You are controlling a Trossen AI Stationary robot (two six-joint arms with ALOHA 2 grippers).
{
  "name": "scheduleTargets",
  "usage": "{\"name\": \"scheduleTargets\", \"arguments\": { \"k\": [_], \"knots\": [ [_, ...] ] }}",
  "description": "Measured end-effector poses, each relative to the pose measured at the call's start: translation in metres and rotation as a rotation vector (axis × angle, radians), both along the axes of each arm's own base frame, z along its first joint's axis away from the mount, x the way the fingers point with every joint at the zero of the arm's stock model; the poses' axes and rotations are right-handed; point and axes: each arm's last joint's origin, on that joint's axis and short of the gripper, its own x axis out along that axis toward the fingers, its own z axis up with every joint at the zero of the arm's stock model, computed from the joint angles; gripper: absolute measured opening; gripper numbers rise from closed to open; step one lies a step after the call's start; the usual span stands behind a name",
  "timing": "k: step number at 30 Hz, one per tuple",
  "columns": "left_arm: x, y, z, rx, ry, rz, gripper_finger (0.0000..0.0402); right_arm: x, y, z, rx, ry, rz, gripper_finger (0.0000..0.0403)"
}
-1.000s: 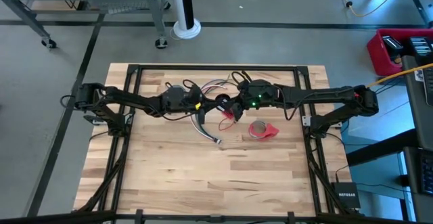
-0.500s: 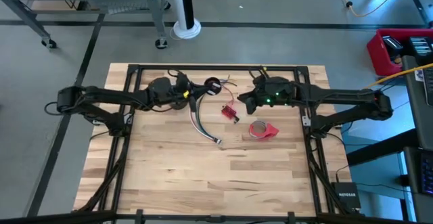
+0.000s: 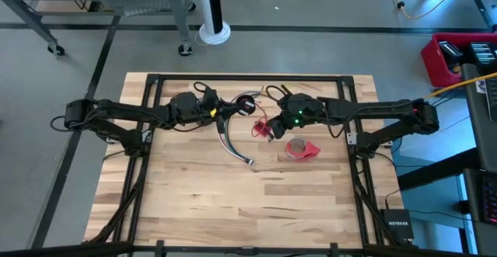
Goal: Coil cords
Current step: Uncoil the red wire from the black spool
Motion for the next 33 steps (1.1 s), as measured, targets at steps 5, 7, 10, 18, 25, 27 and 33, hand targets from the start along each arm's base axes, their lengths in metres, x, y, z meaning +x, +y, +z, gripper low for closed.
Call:
{"name": "scheduleTargets", "arguments": {
  "k": [5, 7, 10, 18, 25, 27, 33],
  "knots": [
    [0.0000, 0.0000, 0.0003, -0.002, -0.003, 0.000, 0.0000, 0.0008, -0.0002, 0.0011, 0.000, -0.016, -0.002, 0.0092],
    [0.0000, 0.0000, 0.0004, -0.002, -0.005, 0.000, 0.0000, 0.0025, -0.0005, 0.0035, -0.005, -0.046, -0.002, 0.0092],
    [0.0002, -0.0008, 0.0005, -0.002, -0.006, -0.003, 0.0000, 0.0055, -0.0012, 0.0040, -0.016, -0.069, -0.013, 0.0092],
    [0.0015, -0.0075, 0.0008, -0.001, -0.009, -0.027, 0.0000, 0.0085, -0.0036, -0.0002, -0.050, -0.053, -0.068, 0.0092],
    [0.0015, -0.0076, -0.0002, 0.006, 0.004, -0.027, 0.0000, 0.0060, -0.0033, -0.0028, -0.046, -0.016, -0.068, 0.0092],
    [0.0015, -0.0076, -0.0004, 0.008, 0.007, -0.028, 0.0000, 0.0041, -0.0030, -0.0027, -0.045, -0.004, -0.067, 0.0092],
    [0.0015, -0.0074, 0.0001, 0.005, 0.001, -0.027, 0.0000, 0.0035, -0.0029, -0.0020, -0.045, -0.005, -0.067, 0.0092]
  ]
}}
